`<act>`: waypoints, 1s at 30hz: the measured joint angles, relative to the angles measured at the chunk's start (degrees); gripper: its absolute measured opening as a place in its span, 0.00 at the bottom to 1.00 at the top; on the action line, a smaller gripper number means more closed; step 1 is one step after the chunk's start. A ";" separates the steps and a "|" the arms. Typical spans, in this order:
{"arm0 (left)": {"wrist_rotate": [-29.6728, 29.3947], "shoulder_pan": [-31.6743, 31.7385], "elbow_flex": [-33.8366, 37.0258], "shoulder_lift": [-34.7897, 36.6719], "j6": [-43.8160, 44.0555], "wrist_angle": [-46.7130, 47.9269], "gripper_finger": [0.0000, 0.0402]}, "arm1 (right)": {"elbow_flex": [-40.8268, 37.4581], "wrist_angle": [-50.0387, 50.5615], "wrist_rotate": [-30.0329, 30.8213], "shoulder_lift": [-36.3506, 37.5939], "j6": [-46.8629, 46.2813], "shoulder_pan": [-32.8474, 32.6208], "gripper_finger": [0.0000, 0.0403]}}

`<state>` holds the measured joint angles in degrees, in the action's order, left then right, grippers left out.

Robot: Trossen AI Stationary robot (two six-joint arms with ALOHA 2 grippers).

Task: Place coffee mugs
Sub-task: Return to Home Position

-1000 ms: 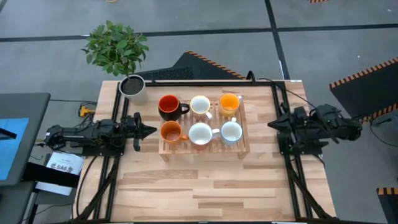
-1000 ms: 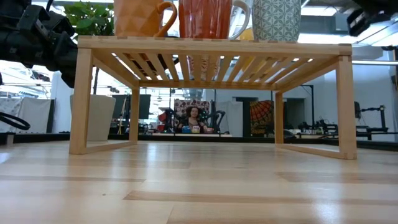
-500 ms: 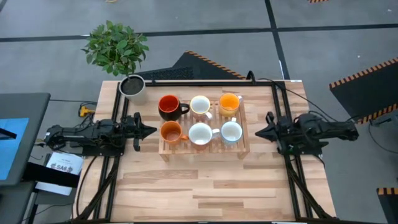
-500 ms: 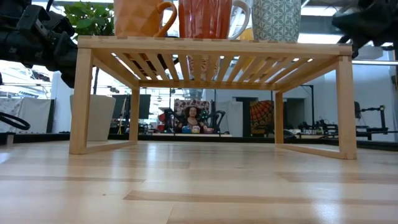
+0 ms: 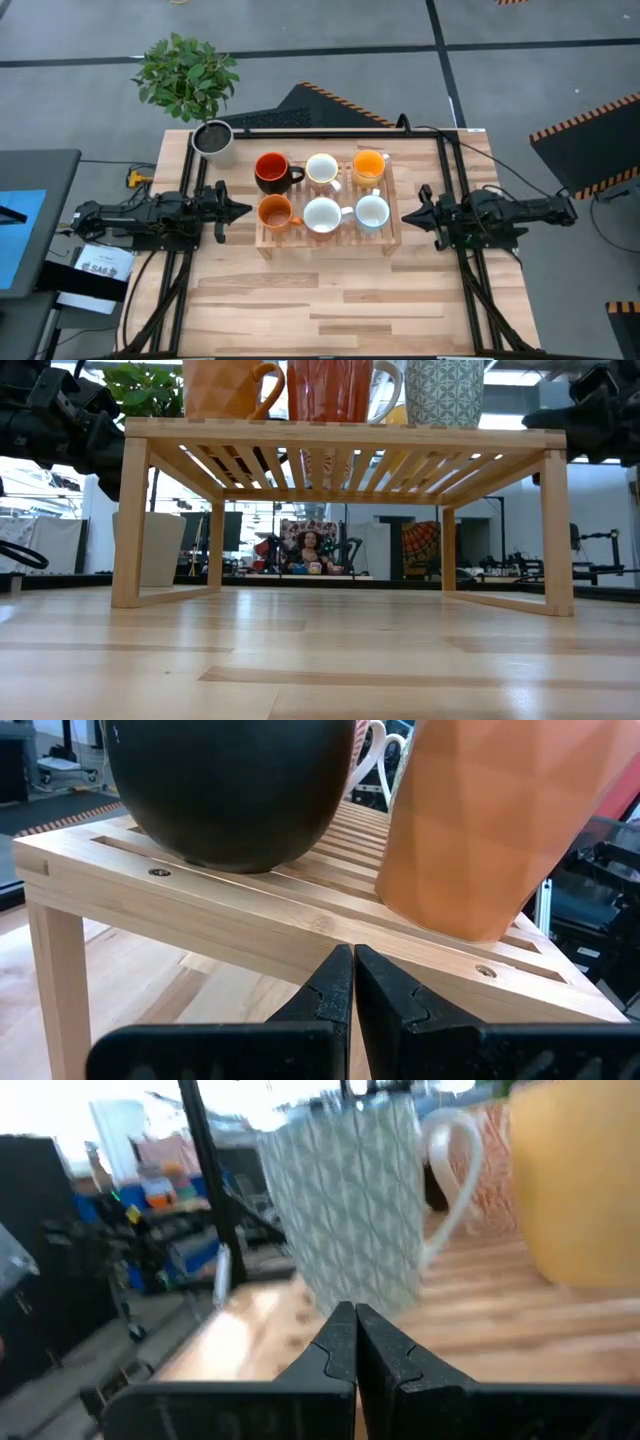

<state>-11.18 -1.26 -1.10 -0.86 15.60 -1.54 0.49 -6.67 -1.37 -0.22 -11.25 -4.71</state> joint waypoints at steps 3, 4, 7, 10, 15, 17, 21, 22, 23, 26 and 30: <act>0.00 0.00 0.00 0.00 0.10 0.00 0.00 | 0.00 0.72 1.11 0.03 1.05 -0.02 0.05; 0.00 0.00 0.00 0.00 0.11 0.00 0.00 | 0.00 0.63 1.22 0.16 1.10 0.04 0.05; 0.00 0.00 0.00 0.00 -0.05 0.00 0.00 | -0.02 4.57 1.34 0.03 0.10 0.03 0.05; 0.00 -0.01 0.00 0.00 0.10 0.00 0.00 | -0.02 5.26 1.47 -0.36 -4.80 0.01 0.06; 0.02 0.00 0.00 0.00 -0.04 0.00 0.00 | 0.00 5.66 1.49 -0.60 -9.91 -0.13 0.11; 0.02 0.00 0.00 0.00 0.12 0.00 0.00 | 0.00 5.73 1.49 -0.53 -10.18 -0.13 0.12; 0.02 0.00 0.00 0.00 -0.05 0.00 0.00 | 0.00 5.91 1.49 -0.58 -10.18 -0.13 0.13; 0.02 0.00 0.00 0.00 0.03 -0.02 0.00 | 0.00 5.97 1.49 -0.58 -10.19 -0.13 0.13; 0.02 0.00 0.00 0.00 0.12 -0.02 0.00 | 0.00 5.99 1.49 -0.58 -10.20 -0.13 0.13; 0.02 -0.01 0.00 0.00 0.00 -0.02 0.00 | 0.00 6.03 1.49 -0.58 -10.27 -0.13 0.13; 0.02 -0.02 0.00 0.00 0.12 -0.02 0.00 | -0.02 6.12 1.47 -0.58 -10.33 -0.13 0.13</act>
<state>-11.16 -1.28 -1.10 -0.86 15.73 -1.56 0.47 -0.55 0.10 -0.80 -21.58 -4.84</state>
